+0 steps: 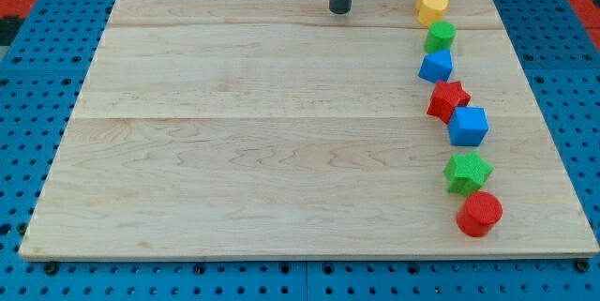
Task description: Move the green star to the center
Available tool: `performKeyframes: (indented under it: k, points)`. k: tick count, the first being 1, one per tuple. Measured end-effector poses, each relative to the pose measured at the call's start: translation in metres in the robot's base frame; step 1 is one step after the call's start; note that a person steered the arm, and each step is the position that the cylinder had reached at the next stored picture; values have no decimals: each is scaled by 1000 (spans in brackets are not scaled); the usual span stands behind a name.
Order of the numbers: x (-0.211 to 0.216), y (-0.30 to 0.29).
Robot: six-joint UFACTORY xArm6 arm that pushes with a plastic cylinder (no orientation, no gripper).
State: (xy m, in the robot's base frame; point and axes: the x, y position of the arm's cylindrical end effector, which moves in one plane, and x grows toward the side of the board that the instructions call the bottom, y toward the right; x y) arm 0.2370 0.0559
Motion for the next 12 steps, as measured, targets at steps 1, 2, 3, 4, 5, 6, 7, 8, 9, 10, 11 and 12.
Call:
performKeyframes:
  k: [1, 2, 3, 4, 5, 6, 7, 8, 9, 10, 11, 12]
  points:
    - [1, 0]
    - [11, -13]
    - [7, -18]
    - [70, 1]
    - [176, 16]
    - [289, 17]
    - [378, 34]
    - [382, 45]
    - [381, 109]
    - [381, 219]
    - [358, 254]
    - [315, 191]
